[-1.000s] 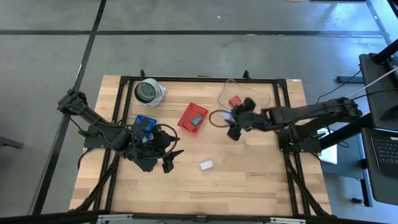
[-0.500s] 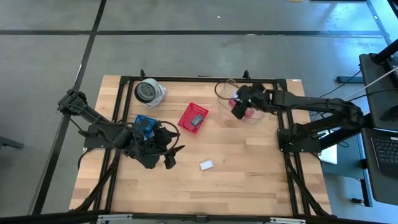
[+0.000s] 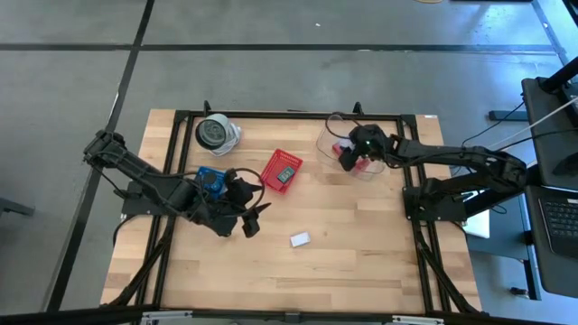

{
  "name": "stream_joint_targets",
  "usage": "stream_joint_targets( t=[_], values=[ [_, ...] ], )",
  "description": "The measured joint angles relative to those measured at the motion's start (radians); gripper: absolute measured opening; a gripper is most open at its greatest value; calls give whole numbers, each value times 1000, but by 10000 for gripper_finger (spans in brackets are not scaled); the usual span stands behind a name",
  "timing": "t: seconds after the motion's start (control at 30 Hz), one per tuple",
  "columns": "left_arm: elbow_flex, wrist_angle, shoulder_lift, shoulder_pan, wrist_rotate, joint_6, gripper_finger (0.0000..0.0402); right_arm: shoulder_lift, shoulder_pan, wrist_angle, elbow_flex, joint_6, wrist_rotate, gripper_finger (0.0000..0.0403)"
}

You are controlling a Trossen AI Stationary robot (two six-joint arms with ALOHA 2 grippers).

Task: Pick & Place Office items
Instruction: Put the light blue charger adapter into the white bin

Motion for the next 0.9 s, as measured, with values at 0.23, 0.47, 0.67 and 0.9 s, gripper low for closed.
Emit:
stream_joint_targets(
  t=[0.23,0.47,0.67,0.9],
  values=[
    [0,0,0,29,-1,0,237,0,-41,170,-82,40,-65,228],
    [0,0,0,53,-4,-8,237,6,-68,173,-101,40,-63,228],
    [0,10,0,65,-4,-10,237,46,-84,167,-104,46,-76,228],
    [0,11,0,65,-3,-28,237,105,-105,171,-104,48,-81,228]
  ],
)
